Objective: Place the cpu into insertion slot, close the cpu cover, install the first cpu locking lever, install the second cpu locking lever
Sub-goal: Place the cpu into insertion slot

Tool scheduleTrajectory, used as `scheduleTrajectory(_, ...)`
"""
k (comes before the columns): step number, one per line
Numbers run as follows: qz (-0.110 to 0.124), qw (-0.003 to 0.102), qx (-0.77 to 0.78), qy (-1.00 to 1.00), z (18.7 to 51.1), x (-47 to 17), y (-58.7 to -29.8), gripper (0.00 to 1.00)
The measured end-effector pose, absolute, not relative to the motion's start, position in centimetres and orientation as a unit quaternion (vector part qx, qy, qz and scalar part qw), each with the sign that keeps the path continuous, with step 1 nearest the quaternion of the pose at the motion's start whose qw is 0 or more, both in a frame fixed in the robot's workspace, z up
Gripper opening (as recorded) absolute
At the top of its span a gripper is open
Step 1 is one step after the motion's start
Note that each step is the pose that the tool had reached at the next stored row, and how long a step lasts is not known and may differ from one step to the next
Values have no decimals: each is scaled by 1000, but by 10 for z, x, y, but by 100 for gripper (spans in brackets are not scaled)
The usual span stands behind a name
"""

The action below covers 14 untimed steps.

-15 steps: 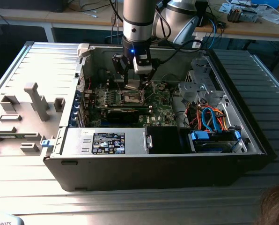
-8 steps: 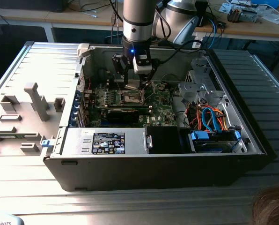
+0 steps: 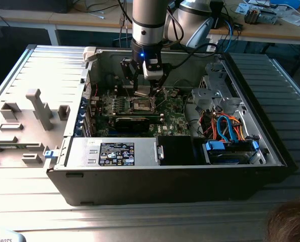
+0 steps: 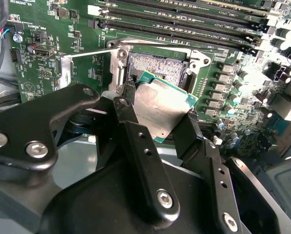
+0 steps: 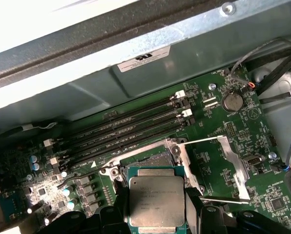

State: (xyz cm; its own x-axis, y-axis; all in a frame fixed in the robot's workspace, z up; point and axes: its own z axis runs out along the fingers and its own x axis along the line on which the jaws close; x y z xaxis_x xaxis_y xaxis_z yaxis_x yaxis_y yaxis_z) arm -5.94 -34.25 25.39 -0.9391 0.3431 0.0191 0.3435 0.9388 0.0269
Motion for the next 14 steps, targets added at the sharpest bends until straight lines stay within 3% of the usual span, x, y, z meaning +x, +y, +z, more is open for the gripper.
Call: scheduleTrajectory(14, -14, 7, -182, -983, 253, -59, -342, 55)
